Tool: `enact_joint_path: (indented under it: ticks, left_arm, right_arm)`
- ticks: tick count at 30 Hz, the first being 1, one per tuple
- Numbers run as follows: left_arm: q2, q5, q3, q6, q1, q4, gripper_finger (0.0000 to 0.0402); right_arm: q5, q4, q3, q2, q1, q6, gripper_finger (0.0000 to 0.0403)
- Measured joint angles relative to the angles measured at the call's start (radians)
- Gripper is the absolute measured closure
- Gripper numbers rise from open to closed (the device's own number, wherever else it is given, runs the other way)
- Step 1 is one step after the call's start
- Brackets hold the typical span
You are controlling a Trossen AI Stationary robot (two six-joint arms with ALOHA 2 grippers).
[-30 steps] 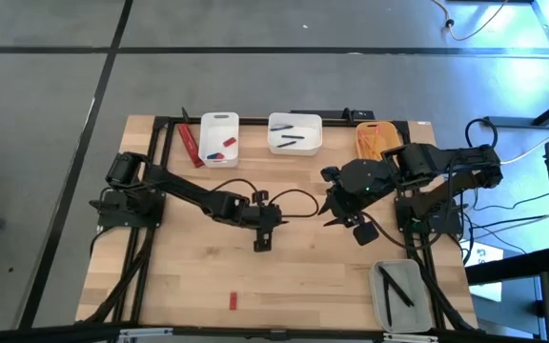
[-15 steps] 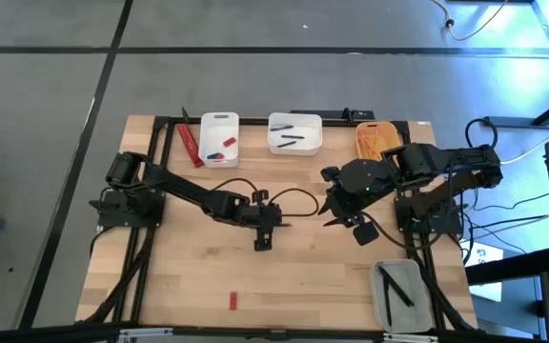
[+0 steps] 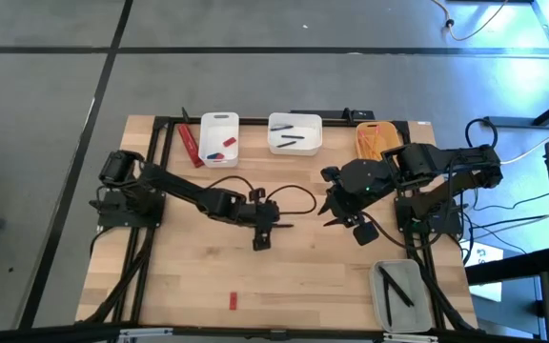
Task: Sort crayons/erasers/pens/pencils in bins
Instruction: Put the black pen into the gray bin
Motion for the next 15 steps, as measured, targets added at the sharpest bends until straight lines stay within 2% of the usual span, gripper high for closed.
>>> enact_joint_path:
  ticks: [7,11,15]
  left_arm:
    - [-0.185,-0.022,0.000,-0.103,-0.048,-0.167,0.0330]
    - [-0.299,-0.121,0.000,-0.204,-0.118,-0.261,0.0330]
    - [-0.392,-0.189,0.000,-0.280,-0.207,-0.321,0.0330]
  right_arm:
    - [0.000,0.002,0.000,0.000,0.000,0.110,0.0267]
    - [0.000,0.042,0.000,0.002,0.000,0.184,0.0267]
    - [0.012,0.130,0.000,0.007,0.000,0.180,0.0267]
